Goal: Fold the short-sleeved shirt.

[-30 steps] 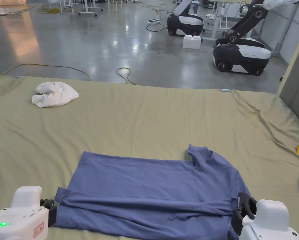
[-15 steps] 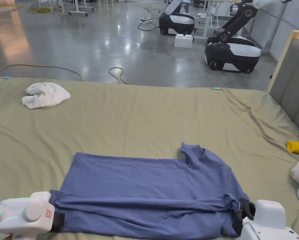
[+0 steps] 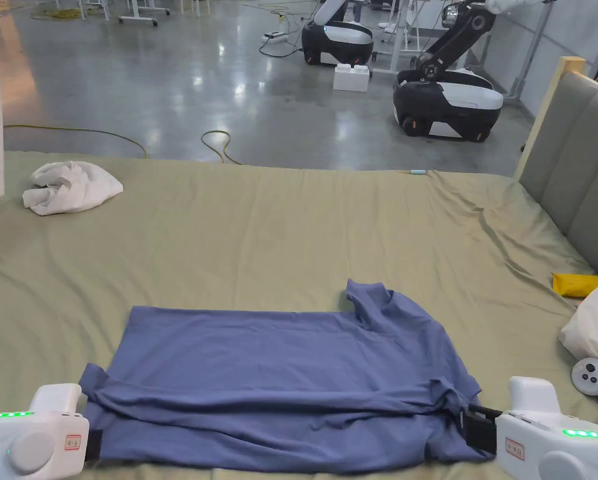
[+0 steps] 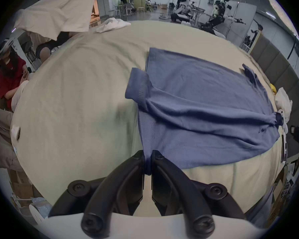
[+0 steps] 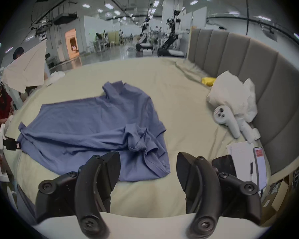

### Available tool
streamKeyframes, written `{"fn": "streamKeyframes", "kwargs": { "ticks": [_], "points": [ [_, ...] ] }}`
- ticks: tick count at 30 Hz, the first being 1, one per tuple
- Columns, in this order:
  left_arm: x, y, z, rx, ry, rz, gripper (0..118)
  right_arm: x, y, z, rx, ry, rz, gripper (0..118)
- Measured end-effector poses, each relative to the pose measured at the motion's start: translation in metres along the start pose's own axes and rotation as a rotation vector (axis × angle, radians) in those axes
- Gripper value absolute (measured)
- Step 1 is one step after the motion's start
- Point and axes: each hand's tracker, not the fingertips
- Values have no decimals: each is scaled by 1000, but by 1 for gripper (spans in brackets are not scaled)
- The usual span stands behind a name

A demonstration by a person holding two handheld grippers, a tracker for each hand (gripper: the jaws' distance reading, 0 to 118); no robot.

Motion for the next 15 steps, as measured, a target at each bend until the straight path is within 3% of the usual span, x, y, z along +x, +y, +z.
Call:
{"fn": "streamKeyframes", "kwargs": {
  "ticks": [6, 9, 12, 13, 14, 15],
  "points": [
    [-1, -6, 6, 36, -15, 4, 9, 3, -6, -51, -191, 61, -19, 72],
    [-3, -9, 3, 34, -19, 9, 9, -9, -15, -71, -249, 29, 25, 70],
    [-4, -10, -3, 30, -21, 17, 9, -18, -15, -69, -217, 13, 25, 53],
    [-5, -11, -3, 27, -23, 18, 9, -21, -15, -67, -209, 18, 30, 27],
    [-5, -11, -5, 31, -23, 17, 9, -22, -15, -66, -190, 31, 28, 11],
    [-5, -10, -6, 35, -20, 19, 9, -26, -15, -65, -188, 24, 36, 10]
  ]
}}
